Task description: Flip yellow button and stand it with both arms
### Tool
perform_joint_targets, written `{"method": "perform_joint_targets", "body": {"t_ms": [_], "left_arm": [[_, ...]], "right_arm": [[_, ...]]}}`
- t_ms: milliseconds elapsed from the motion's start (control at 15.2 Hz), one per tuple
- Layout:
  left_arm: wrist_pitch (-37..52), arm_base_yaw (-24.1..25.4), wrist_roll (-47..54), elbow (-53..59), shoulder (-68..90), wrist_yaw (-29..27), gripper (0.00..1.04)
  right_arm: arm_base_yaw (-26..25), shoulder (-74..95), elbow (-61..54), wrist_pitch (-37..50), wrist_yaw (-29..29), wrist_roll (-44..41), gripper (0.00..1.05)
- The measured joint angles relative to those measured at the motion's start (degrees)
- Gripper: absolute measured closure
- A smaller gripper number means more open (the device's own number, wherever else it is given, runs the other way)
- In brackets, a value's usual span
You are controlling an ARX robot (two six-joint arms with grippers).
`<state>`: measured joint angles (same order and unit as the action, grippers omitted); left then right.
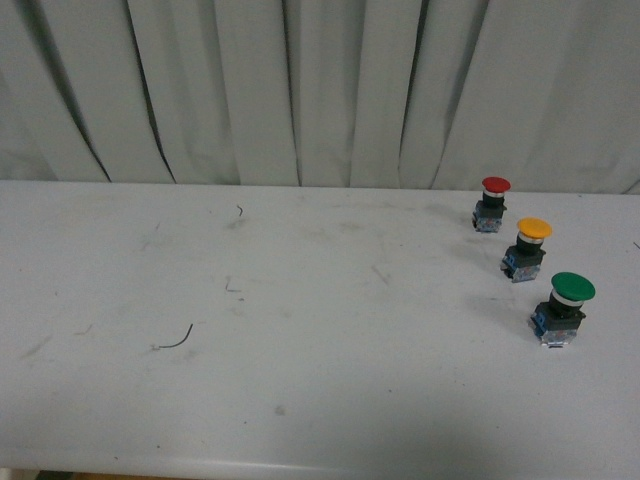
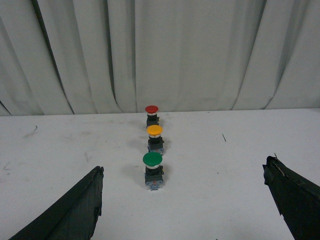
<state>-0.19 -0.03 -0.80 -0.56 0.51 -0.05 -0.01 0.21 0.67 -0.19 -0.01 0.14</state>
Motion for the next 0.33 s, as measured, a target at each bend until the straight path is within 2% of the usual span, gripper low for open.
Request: {"method": "perform_joint_targets", "body": {"t_ms": [329], "left_arm": [[0.0,0.0,0.0,0.0,0.0,0.0,0.07]], "right_arm": [[0.0,0.0,0.0,0.0,0.0,0.0,0.06]]}}
